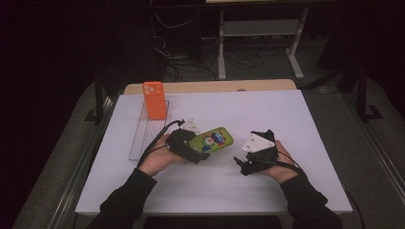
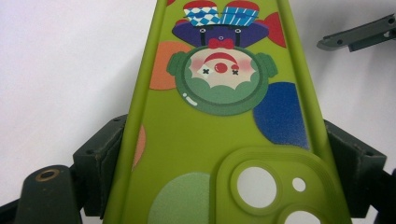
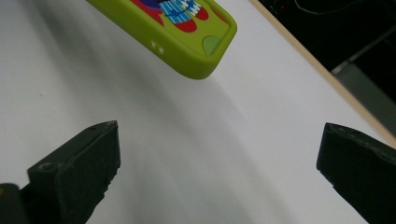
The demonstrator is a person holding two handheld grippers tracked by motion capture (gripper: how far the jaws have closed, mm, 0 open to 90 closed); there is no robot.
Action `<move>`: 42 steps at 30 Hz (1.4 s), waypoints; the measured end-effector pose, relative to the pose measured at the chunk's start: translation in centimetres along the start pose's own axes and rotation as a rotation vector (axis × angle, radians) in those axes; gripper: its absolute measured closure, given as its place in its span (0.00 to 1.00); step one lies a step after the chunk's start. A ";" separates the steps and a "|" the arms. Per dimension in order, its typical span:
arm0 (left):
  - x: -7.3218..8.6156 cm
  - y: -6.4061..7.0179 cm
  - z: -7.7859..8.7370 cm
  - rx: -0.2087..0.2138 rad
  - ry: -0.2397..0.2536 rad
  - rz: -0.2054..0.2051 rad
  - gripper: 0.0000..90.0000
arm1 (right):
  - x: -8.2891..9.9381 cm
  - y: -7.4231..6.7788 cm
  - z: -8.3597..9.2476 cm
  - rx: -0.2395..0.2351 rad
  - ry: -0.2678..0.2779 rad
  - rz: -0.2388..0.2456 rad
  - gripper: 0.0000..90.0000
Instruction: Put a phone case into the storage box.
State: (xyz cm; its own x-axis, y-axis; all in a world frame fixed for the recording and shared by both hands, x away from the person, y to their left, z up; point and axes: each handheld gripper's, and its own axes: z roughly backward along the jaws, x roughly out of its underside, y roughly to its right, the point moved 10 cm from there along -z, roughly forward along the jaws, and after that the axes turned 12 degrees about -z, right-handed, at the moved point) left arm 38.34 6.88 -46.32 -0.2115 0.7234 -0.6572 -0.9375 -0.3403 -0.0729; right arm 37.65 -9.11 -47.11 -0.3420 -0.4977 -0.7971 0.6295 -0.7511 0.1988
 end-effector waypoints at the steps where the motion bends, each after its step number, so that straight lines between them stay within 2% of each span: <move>1: 0.0 0.0 0.0 0.000 -0.005 -0.005 0.17 | 0.0 0.0 0.0 0.011 0.001 0.021 0.00; 4: 0.1 -0.1 0.0 0.002 -0.010 -0.017 0.17 | -0.2 0.0 0.1 0.035 0.010 0.073 0.00; 6: 0.1 0.0 0.0 0.003 -0.008 -0.015 0.17 | -0.3 0.0 0.2 0.050 0.013 0.086 0.00; 7: 0.0 0.0 0.0 0.006 -0.008 -0.014 0.17 | -0.4 0.0 0.2 0.057 0.021 0.108 0.00; 8: -0.1 0.1 -0.1 0.003 0.009 0.003 0.17 | -0.4 0.1 0.2 0.066 0.021 0.127 0.00; 10: -0.1 0.1 -0.1 0.002 0.008 0.001 0.17 | -0.5 0.2 0.2 0.085 0.026 0.165 0.00; 12: -0.1 0.1 -0.1 0.003 0.003 -0.005 0.17 | -0.5 0.1 0.2 0.098 0.024 0.186 0.00; 17: 0.1 0.2 0.0 0.009 -0.013 -0.021 0.17 | -0.5 0.1 0.1 0.160 0.026 0.286 0.00; 18: 0.1 0.1 0.0 0.010 -0.012 -0.034 0.17 | -0.4 0.0 0.0 0.163 0.025 0.288 0.00; 21: 0.0 0.2 -0.1 0.012 -0.005 -0.011 0.17 | -0.5 0.1 0.0 0.198 0.028 0.347 0.00; 24: 0.0 0.2 -0.1 0.010 0.000 0.000 0.17 | -0.7 0.0 0.0 0.214 0.036 0.392 0.00; 27: 0.0 0.2 -0.1 0.006 -0.001 0.000 0.17 | -0.9 0.0 0.1 0.235 0.040 0.464 0.00; 31: 0.1 0.2 -0.1 0.007 -0.006 0.006 0.17 | -1.1 -0.2 0.2 0.277 0.046 0.531 0.00; 33: 0.2 0.1 0.0 0.006 -0.010 -0.003 0.17 | -1.4 -0.1 0.2 0.302 0.058 0.589 0.00; 34: 0.3 0.0 0.1 0.008 -0.022 -0.015 0.17 | -1.4 -0.2 0.2 0.307 0.059 0.601 0.00; 36: 0.2 0.1 0.0 0.007 -0.009 0.002 0.17 | -1.5 -0.3 0.3 0.325 0.059 0.636 0.00; 40: 0.2 0.1 0.1 0.013 -0.011 0.003 0.17 | -1.6 -0.6 0.3 0.340 0.060 0.694 0.00; 41: 0.2 0.1 0.1 0.015 -0.009 0.004 0.17 | -1.6 -0.6 0.3 0.345 0.057 0.699 0.00; 42: 0.2 0.1 0.1 0.017 -0.012 0.003 0.17 | -1.8 -0.8 0.3 0.353 0.081 0.675 0.00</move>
State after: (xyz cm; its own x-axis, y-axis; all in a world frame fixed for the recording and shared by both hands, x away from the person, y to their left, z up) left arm 38.12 7.05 -46.37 -0.2170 0.7296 -0.6485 -0.9416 -0.3317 -0.0581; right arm 37.53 -7.70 -45.65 0.0983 -0.8749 -0.4742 0.4189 -0.3959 0.8172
